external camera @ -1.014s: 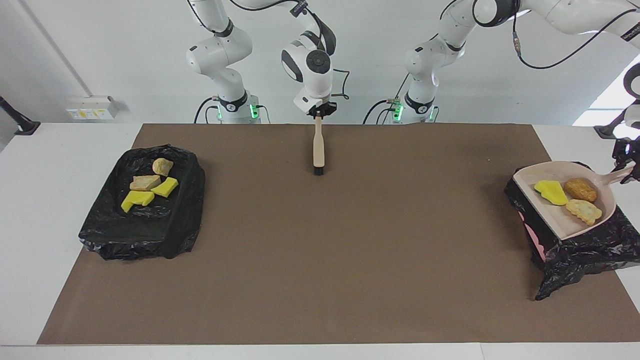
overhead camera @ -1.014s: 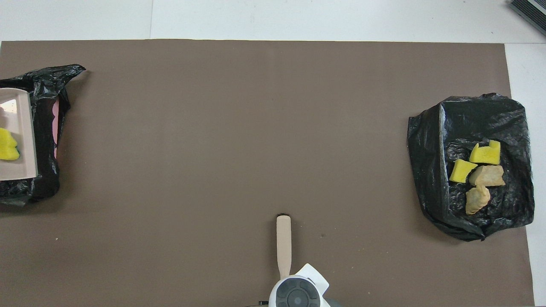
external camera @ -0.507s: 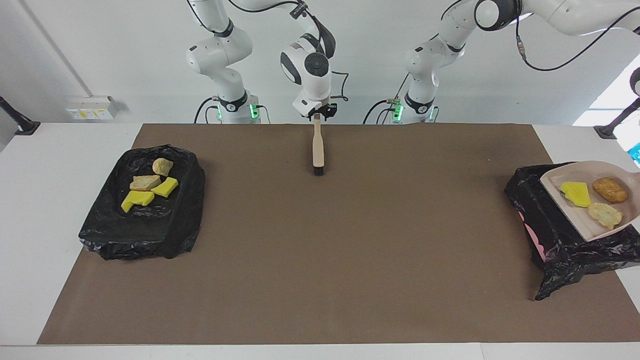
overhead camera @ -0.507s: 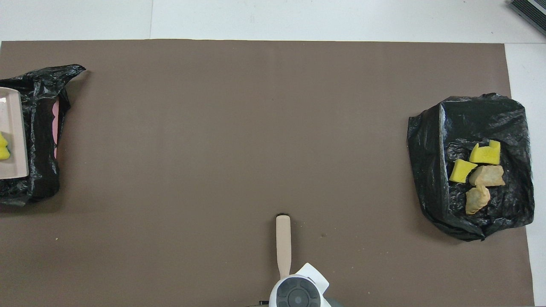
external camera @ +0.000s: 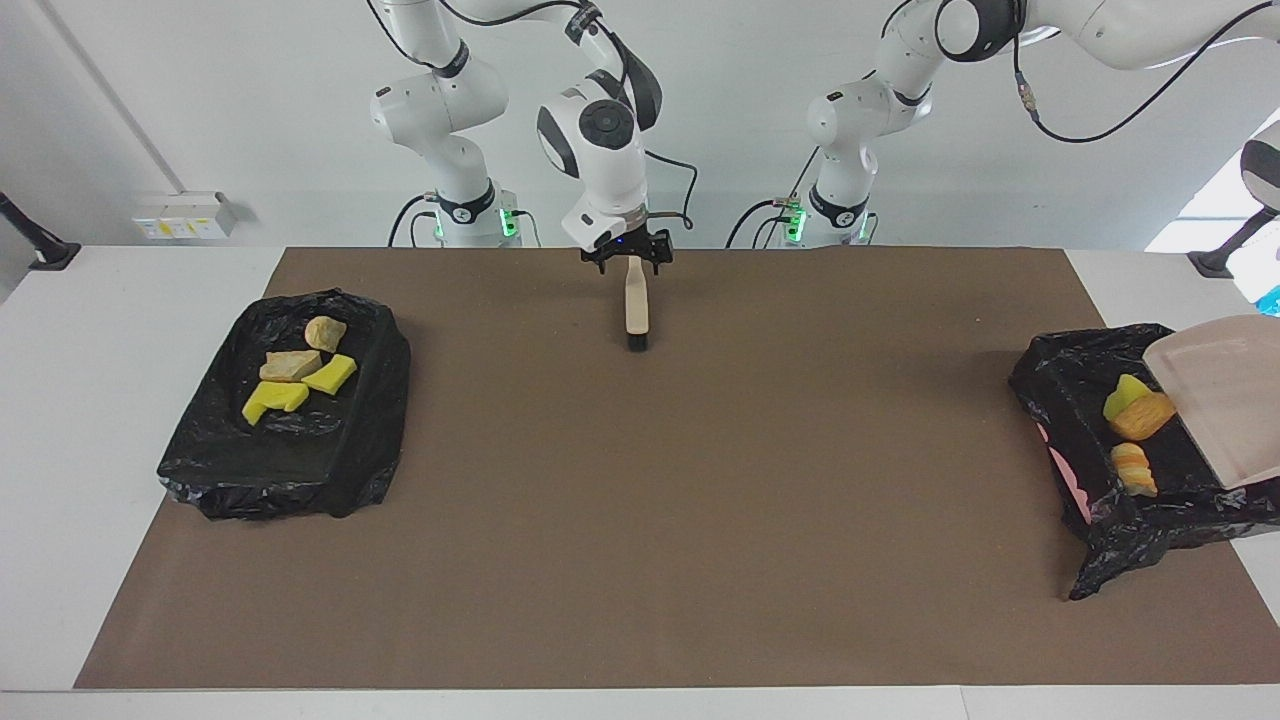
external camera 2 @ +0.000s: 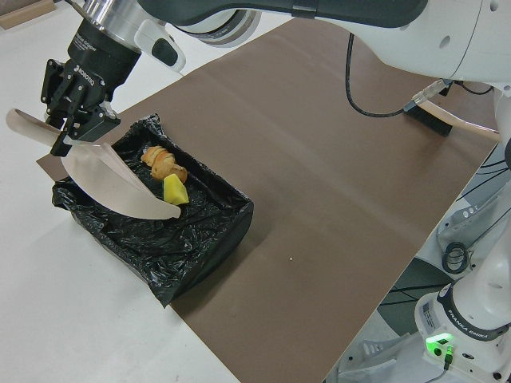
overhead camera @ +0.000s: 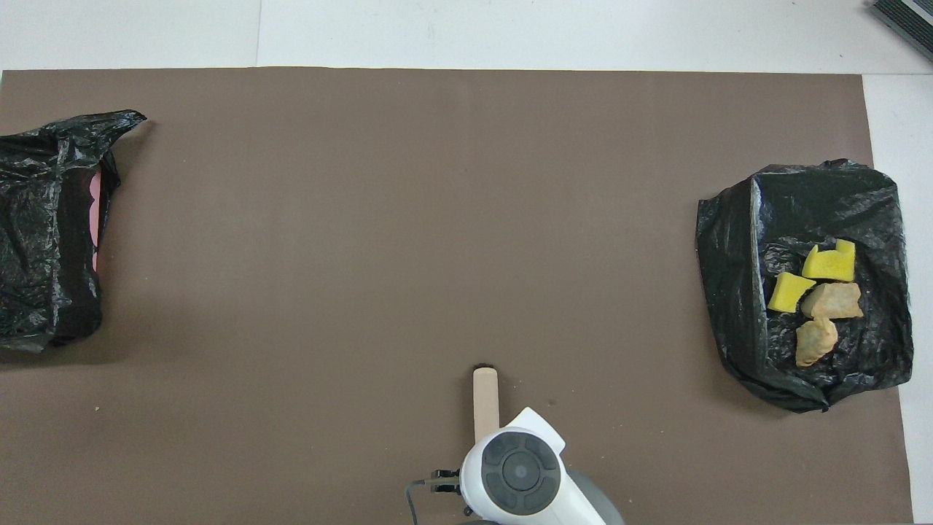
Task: Sweep and dump trash in bin
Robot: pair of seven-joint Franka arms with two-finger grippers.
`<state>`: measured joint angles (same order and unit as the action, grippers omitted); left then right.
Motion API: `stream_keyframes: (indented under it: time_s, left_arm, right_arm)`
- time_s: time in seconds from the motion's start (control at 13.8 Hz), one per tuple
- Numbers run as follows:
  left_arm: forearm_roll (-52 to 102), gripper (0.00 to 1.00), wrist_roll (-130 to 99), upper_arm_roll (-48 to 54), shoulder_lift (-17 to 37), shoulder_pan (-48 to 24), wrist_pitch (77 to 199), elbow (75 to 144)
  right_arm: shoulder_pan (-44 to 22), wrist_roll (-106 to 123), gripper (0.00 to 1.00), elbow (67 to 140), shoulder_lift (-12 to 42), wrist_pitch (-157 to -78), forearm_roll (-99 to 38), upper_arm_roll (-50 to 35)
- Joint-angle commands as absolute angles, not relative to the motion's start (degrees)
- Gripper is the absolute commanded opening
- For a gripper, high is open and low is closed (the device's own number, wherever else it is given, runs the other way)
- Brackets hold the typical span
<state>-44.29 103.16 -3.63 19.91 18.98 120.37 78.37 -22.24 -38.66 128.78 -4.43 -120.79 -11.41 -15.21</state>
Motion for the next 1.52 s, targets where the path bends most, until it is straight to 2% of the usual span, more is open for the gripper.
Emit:
stream_keyframes:
  time_s: [0.0,0.36,0.8,1.01,1.45]
  left_arm:
    - [-50.35,0.00,99.85,-4.13,17.76,18.54,123.31,81.21]
    - [-48.18,0.00,100.02,-3.43,16.09,18.19,122.17,80.77]
    - [-27.81,0.00,103.97,0.08,16.08,17.67,111.38,80.07]
    - [-19.18,0.00,102.31,0.35,16.00,15.57,107.94,80.24]
    - [-15.38,0.00,84.15,0.62,14.77,7.31,100.12,81.21]
  right_arm:
    - [-19.43,-37.79,1.00,124.81,-2.11,-121.03,-8.36,-15.73]
    - [-15.12,-37.35,1.00,119.36,-2.11,-118.05,-1.76,-15.65]
    - [-9.33,-28.50,1.00,112.16,-2.11,-110.67,0.79,-15.29]
    - [-6.86,-17.88,1.00,108.30,-2.72,-104.96,1.32,-10.74]
    - [-6.59,-8.45,1.00,100.39,-3.78,-95.03,1.14,-0.99]
